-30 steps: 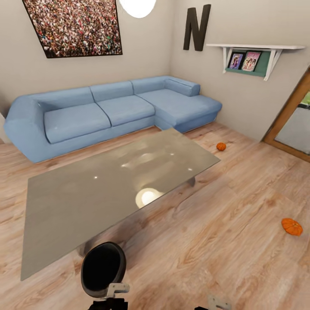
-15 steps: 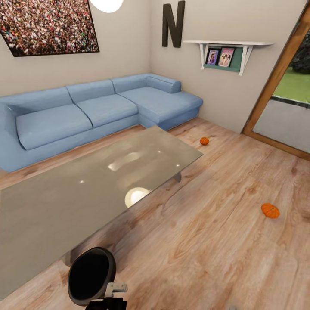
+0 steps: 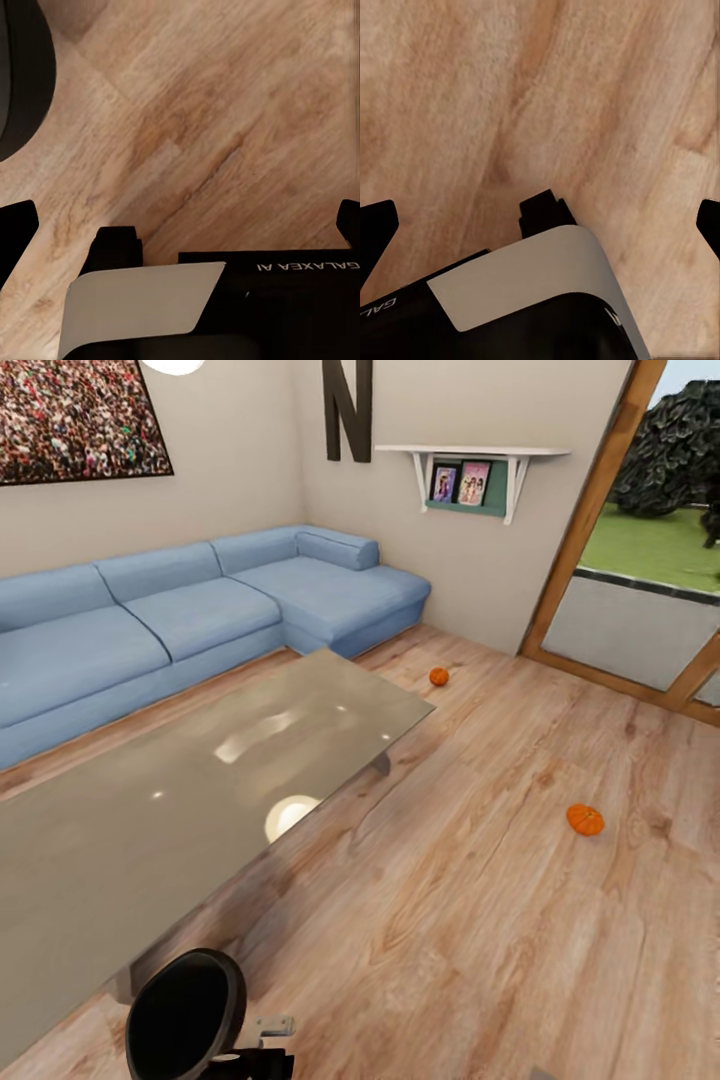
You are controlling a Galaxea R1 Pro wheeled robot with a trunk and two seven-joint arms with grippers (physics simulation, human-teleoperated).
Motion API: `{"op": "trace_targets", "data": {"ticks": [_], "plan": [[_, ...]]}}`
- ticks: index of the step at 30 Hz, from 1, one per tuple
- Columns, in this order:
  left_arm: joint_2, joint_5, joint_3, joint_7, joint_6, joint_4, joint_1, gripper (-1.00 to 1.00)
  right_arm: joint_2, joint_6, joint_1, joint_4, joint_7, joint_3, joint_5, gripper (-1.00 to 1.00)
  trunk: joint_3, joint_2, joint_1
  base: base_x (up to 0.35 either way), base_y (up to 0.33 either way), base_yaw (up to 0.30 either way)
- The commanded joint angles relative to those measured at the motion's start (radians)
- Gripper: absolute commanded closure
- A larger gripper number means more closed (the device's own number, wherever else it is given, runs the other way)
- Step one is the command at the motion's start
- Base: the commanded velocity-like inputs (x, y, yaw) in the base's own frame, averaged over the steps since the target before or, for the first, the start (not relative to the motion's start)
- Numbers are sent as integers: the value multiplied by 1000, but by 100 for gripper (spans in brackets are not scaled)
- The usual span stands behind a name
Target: Place each of the two pumpkins and all three candles from the living room inside a cabinet in the living room (use any cabinet), then make sure every cabinet is closed, and position the cauldron so it is next to a table in the living room.
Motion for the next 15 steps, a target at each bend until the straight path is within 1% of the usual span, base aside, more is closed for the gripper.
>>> {"op": "trace_targets", "data": {"ticks": [1,15], "plan": [[1,10,-8,8,5,-3,0,-100,0,2,0,-2,-6,9,-7,-100,-2,0,0,0,0,-232],[2,10,-9,7,5,-2,0,-100,3,-1,0,-1,-6,6,-7,-100,-17,0,0,0,0,-214]]}}
